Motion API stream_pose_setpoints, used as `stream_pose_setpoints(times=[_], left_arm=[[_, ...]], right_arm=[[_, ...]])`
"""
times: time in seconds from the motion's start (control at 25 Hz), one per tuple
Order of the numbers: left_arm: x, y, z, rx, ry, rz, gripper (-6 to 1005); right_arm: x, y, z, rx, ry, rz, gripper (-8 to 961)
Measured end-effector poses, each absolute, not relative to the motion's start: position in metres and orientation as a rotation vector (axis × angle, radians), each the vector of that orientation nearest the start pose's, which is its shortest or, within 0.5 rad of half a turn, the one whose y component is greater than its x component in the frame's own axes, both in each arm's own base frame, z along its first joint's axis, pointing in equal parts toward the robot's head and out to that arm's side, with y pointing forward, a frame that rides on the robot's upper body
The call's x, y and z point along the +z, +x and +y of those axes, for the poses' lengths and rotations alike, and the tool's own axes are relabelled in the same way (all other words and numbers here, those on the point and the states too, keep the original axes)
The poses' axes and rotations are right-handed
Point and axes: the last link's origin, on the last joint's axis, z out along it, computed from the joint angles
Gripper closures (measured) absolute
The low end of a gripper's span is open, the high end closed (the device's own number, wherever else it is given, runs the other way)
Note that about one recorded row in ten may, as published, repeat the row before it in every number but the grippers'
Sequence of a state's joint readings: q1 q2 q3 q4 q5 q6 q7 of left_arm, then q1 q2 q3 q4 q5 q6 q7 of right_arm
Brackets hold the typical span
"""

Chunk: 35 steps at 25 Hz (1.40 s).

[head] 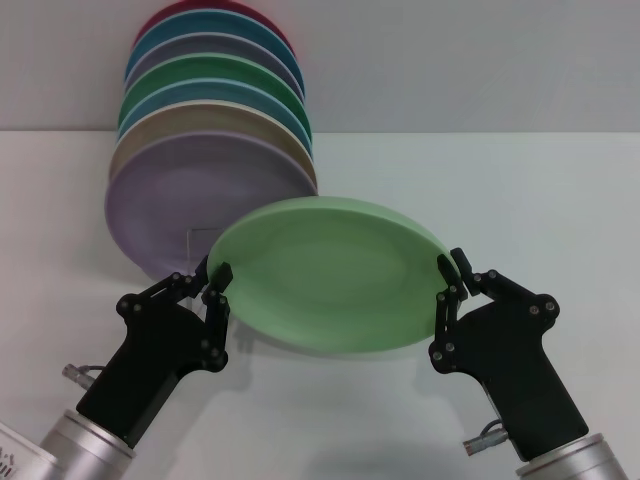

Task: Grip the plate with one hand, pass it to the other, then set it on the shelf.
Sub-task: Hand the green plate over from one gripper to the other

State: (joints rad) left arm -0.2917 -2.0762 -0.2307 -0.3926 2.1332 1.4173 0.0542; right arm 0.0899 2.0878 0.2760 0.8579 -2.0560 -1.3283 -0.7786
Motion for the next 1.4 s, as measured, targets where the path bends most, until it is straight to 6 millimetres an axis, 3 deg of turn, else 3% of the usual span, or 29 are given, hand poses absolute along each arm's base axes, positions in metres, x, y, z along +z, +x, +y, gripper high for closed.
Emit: stream_pose_setpoints(times=[1.4], left_arm=[[-0.0783,-0.2728,0.2458,-0.896,-1.875,-0.325,970]], right_arm=[[-0.1031,0.2105,0.2009,0.667,-1.735,0.119,779]])
